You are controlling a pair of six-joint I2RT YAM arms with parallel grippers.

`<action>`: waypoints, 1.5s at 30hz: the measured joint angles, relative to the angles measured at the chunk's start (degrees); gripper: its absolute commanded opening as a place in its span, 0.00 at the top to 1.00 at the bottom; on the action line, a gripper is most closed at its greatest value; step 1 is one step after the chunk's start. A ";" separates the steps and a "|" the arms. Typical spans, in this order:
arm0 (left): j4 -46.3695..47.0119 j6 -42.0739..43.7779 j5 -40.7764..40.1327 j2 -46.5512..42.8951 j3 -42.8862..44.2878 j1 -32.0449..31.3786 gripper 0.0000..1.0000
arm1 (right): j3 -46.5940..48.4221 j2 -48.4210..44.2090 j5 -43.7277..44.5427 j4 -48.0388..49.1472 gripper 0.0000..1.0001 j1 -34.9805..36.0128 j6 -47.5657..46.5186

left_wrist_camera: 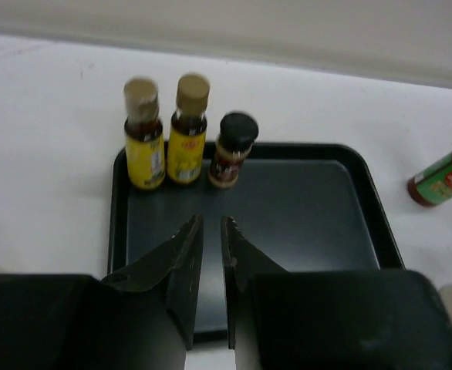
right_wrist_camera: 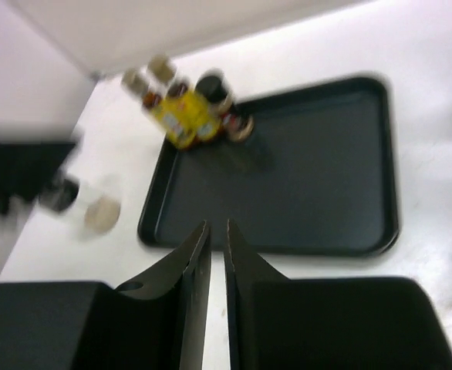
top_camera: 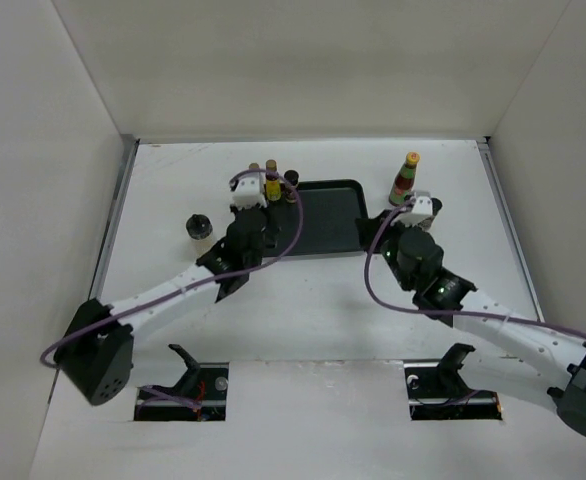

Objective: Organize the condiment bottles

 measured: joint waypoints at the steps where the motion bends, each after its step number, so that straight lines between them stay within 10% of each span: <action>1: 1.09 -1.38 -0.02 -3.26 -4.35 -0.46 0.84 | 2.51 0.74 0.74 -1.36 0.77 -1.20 -0.57; 15: 16.61 -13.44 3.39 -26.14 -37.46 -10.40 0.38 | 22.36 17.16 9.29 -16.33 0.14 -31.30 -8.20; 26: 25.92 -13.79 7.45 -18.64 -38.64 -10.80 0.34 | 28.02 35.85 -0.48 -23.54 0.22 -39.93 -8.72; 37: 29.16 -13.84 9.09 -12.94 -38.62 -10.78 0.33 | 27.96 37.81 -1.51 -22.95 0.60 -40.00 -8.70; 45: 30.16 -13.92 8.98 -16.26 -39.17 -8.63 0.34 | 26.27 31.41 2.54 -21.70 0.63 -38.49 -9.70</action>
